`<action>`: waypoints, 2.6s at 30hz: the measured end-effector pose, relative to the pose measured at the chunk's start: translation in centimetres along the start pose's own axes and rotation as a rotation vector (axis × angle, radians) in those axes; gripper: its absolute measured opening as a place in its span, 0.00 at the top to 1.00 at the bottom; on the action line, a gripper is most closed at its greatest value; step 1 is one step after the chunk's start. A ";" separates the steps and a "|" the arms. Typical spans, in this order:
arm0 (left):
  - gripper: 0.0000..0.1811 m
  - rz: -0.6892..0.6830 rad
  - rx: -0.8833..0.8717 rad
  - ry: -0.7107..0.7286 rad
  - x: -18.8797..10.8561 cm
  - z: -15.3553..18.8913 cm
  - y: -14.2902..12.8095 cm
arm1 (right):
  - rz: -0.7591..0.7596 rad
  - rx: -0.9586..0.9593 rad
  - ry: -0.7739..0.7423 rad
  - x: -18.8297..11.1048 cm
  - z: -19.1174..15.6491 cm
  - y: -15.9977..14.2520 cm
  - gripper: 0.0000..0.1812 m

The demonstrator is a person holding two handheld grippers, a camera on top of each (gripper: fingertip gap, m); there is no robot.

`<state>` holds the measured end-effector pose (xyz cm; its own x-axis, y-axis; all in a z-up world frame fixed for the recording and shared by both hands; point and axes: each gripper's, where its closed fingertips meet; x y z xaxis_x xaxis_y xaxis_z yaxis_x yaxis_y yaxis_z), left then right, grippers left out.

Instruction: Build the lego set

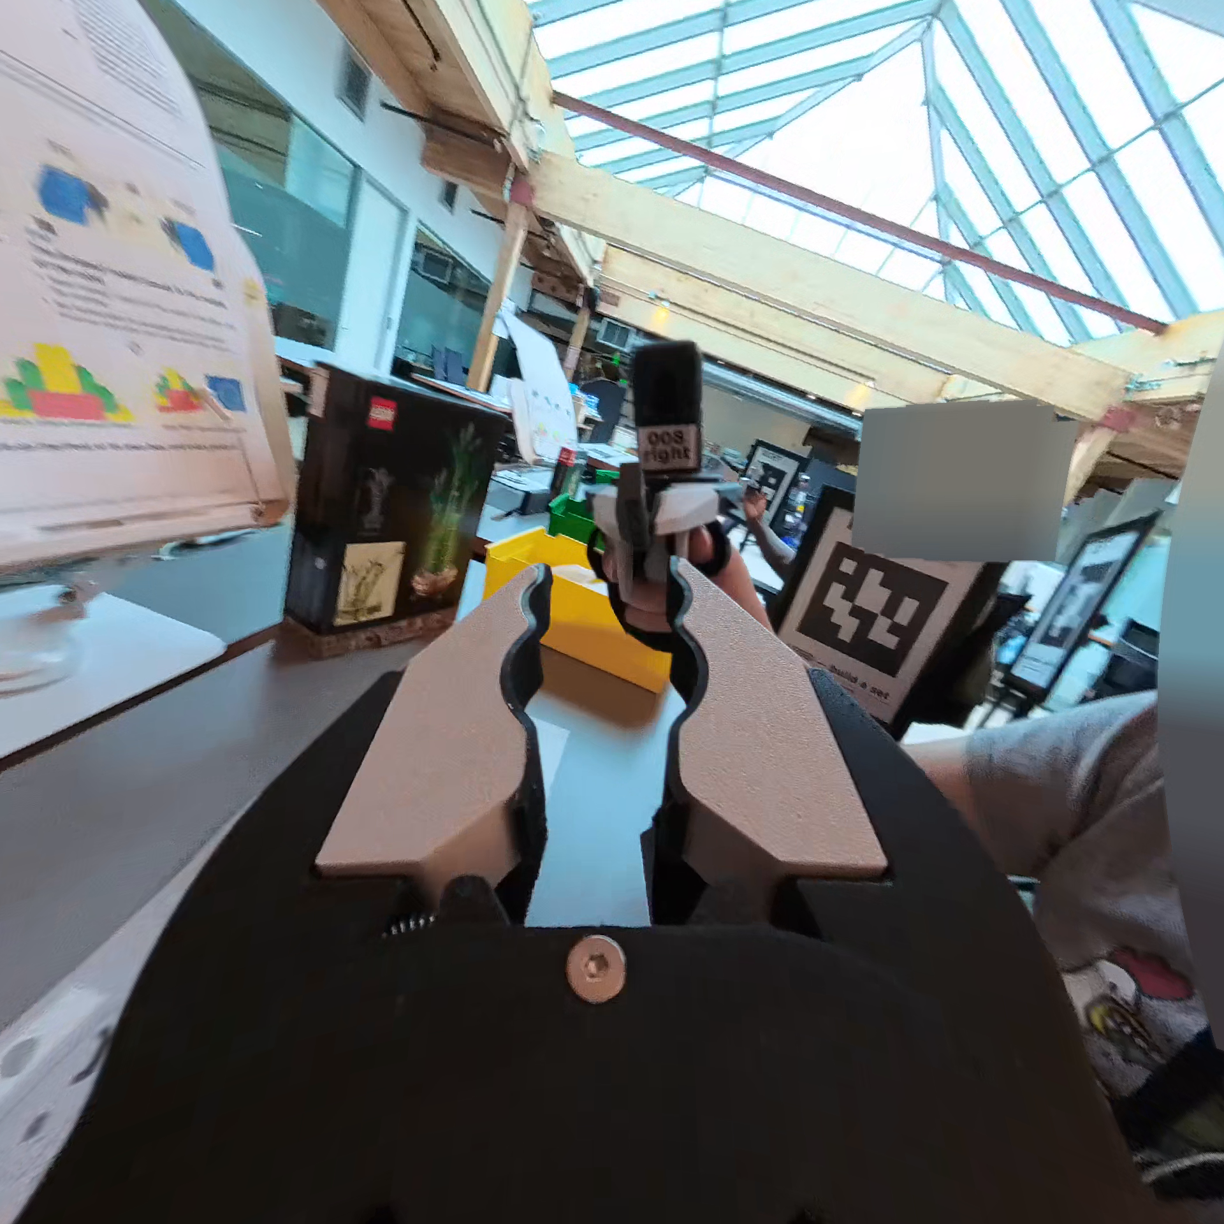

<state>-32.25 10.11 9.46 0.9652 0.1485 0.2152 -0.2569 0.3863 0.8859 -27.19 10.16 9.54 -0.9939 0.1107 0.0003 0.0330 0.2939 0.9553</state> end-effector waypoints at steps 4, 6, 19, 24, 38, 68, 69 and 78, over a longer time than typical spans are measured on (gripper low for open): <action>0.84 -0.059 0.063 -0.027 1.5 0.4 -1.4 | -0.029 0.011 0.004 0.4 0.2 -0.5 0.97; 0.84 -0.110 0.097 0.014 2.0 -0.3 -2.2 | -0.025 0.027 0.012 0.5 0.2 -0.5 0.97; 0.85 -0.052 0.087 -0.010 2.3 -0.7 -1.9 | -0.108 0.010 -0.014 1.2 0.4 -1.9 0.97; 0.85 -0.064 0.081 -0.025 2.5 -0.5 -2.2 | -0.135 0.013 0.001 1.9 0.3 -2.6 0.97; 0.95 -0.092 0.118 -0.045 2.6 -0.5 -3.0 | -0.133 -0.074 -0.014 2.4 0.1 -2.5 0.93; 0.95 0.224 0.262 0.097 -8.2 1.0 6.8 | -1.063 -0.439 0.039 10.1 1.0 -27.6 0.96; 0.95 0.217 0.261 0.090 -8.1 1.0 6.7 | -1.070 -0.437 0.044 10.0 1.0 -27.7 0.96; 0.95 0.169 0.330 0.042 -7.4 0.7 4.9 | -1.001 -0.428 0.082 9.1 0.1 -24.2 0.96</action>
<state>-40.60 10.28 12.47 0.9059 0.2247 0.3590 -0.3766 0.0396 0.9255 -37.06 4.13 -13.65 -0.5548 -0.0630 -0.8296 -0.8180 -0.1408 0.5577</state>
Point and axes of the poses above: each gripper's, where its closed fingertips meet, x out along the fingers, y out of its top, z = x × y across the jaws, and after that the axes turned 5 degrees about -x, right-handed
